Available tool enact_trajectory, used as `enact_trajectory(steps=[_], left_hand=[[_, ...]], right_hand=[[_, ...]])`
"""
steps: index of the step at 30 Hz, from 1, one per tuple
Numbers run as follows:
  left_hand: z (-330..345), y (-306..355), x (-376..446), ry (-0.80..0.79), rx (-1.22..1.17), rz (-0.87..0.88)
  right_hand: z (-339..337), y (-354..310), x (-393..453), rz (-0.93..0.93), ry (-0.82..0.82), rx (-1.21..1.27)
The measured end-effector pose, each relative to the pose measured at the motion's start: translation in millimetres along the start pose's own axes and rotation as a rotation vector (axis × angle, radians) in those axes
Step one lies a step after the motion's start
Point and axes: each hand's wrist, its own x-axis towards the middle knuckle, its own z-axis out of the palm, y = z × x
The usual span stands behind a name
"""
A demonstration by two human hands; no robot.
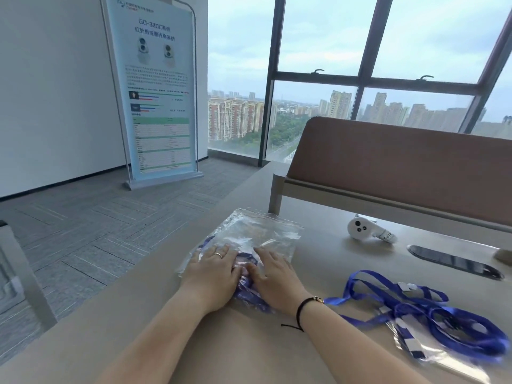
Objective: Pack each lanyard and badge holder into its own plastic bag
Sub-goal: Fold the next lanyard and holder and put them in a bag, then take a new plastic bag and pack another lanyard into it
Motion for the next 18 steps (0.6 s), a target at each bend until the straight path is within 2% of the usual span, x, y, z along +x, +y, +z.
enact_trajectory(steps=[3,6,10,14,18], left_hand=[[-6.0,19.1,-11.3,0.184,-0.091,0.042],[-6.4,62.9,-28.8,0.258,-0.264,0.105],[-0.5,133.7,-48.5,0.228,-0.388,0.221],[5.6,197.9,-64.4,0.190,-0.469,0.344],[19.3,249.5,-76.1,0.120,-0.507,0.394]], right_hand=[[-22.4,9.1,-36.5,-0.029,0.078,0.117],[-50.5,29.1,-81.3,-0.025,0.131,0.125],[-92.1,67.8,-138.3,0.048,0.236,0.133],[-127.6,112.2,-196.5,0.097,0.396,-0.013],[-144.7,158.4,-245.5,0.204,0.456,-0.067]])
